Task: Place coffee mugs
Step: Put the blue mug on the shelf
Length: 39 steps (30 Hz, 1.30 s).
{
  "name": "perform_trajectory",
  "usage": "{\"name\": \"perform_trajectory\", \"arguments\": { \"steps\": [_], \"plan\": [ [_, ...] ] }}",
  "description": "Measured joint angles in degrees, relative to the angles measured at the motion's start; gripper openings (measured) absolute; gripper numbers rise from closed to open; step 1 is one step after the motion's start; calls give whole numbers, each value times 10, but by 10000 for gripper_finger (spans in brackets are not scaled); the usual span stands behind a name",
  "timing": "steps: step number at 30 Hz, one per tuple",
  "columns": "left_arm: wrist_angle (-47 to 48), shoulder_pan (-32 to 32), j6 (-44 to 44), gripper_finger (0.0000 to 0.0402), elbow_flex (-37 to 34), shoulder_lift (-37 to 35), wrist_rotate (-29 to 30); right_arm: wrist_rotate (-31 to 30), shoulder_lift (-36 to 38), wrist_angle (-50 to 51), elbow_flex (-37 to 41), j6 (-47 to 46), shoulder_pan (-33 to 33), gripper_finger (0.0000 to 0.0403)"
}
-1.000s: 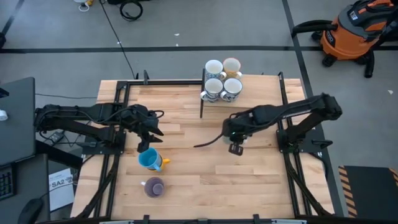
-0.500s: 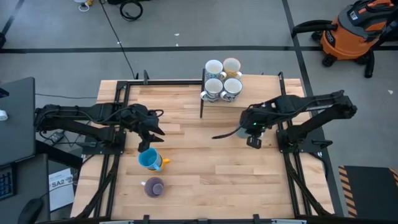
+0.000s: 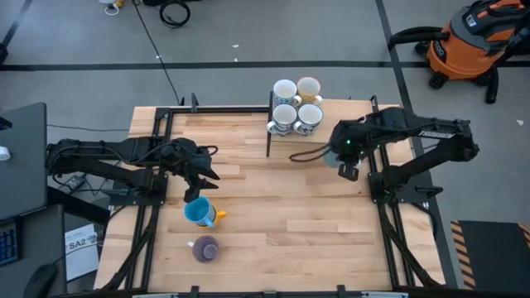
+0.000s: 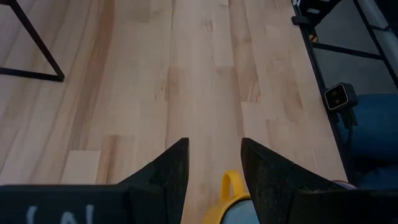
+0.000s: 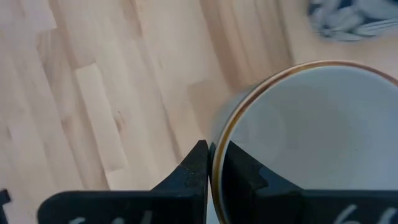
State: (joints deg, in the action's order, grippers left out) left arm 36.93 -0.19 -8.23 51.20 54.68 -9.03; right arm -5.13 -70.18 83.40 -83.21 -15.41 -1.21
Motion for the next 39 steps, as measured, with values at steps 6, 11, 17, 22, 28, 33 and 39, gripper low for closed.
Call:
{"name": "perform_trajectory", "arguments": {
  "steps": [6, 11, 17, 22, 28, 33, 39],
  "plan": [
    [0, 0, 1, 153, 0, 0, 16, -38, -27, 63, -98, 55, -43, 38],
    [0, 0, 1, 153, 0, 0, 17, -60, -44, 64, -157, 130, -94, 38],
    [1, 0, 1, 153, 0, 0, 17, -79, -61, 64, -179, 211, -165, 38],
    [1, 0, 1, 153, 0, 0, 17, -90, -81, 63, -179, 273, -224, 38],
    [1, 0, 1, 153, 0, 0, 17, -89, -119, 49, -179, 340, -288, 38],
    [1, 0, 0, 153, 0, 0, 17, -83, -153, 16, -179, 394, -333, 38],
    [1, 0, 0, 153, 0, 0, 17, -49, -185, -4, -179, 425, -385, 38]
  ]
}}
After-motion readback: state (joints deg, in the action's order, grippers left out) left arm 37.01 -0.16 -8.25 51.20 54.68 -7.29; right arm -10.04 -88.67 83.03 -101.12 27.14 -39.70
